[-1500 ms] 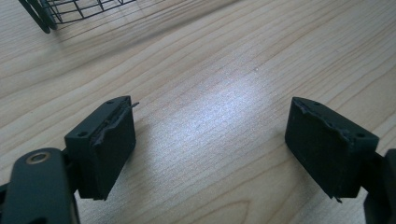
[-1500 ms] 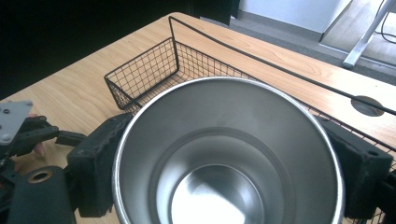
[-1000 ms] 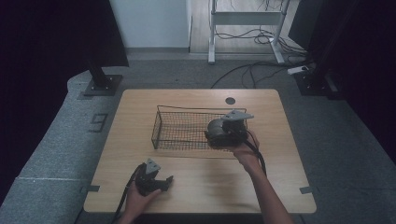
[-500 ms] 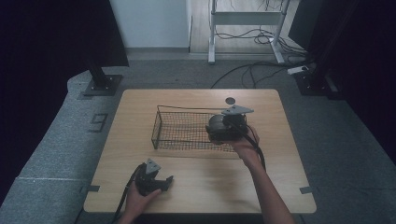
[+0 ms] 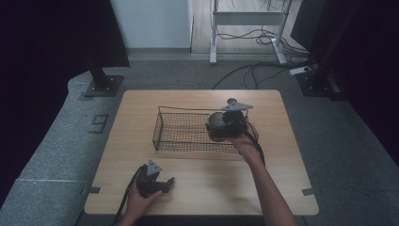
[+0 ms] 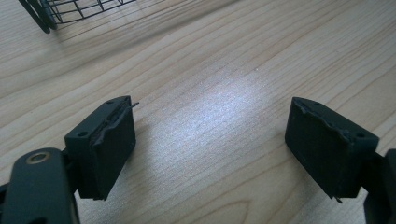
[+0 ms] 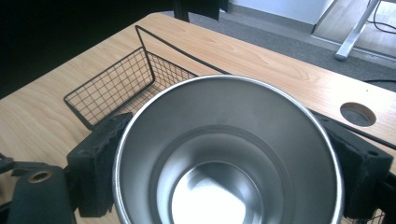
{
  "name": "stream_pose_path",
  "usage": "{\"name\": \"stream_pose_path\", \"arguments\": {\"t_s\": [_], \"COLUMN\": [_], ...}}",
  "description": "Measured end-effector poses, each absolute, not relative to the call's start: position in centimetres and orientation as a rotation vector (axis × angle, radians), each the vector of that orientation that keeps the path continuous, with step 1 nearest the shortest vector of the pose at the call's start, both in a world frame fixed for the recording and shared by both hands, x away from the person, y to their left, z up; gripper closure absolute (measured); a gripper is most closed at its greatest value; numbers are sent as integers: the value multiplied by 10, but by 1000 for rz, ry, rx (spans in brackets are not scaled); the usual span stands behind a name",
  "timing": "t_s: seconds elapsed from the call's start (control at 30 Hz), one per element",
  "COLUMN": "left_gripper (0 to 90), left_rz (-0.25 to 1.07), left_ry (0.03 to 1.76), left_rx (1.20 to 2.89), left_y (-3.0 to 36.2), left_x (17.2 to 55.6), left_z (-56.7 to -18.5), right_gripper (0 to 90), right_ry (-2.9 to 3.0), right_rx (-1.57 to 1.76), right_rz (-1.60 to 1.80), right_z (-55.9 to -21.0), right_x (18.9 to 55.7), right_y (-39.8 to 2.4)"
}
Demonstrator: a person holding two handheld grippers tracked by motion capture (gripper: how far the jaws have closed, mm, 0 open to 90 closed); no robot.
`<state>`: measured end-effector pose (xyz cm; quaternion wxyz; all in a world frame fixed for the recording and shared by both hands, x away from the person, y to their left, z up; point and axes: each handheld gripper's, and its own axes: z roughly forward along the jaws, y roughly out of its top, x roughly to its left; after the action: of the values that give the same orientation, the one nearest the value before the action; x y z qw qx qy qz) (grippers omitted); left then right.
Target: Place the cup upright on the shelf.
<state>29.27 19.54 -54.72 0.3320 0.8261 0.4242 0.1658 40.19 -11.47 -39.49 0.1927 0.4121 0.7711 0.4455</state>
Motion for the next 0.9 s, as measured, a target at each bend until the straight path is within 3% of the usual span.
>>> {"name": "stream_pose_path", "arguments": {"t_s": [0.9], "left_gripper": [160], "left_rz": [433], "left_ry": [1107], "left_rx": [2158], "left_y": [196], "left_x": [293], "left_z": [-547], "right_gripper": [134], "right_ry": [2140], "right_rx": [1248], "right_rz": [1201], "right_z": [-408], "right_x": [443], "right_y": [-116]}}
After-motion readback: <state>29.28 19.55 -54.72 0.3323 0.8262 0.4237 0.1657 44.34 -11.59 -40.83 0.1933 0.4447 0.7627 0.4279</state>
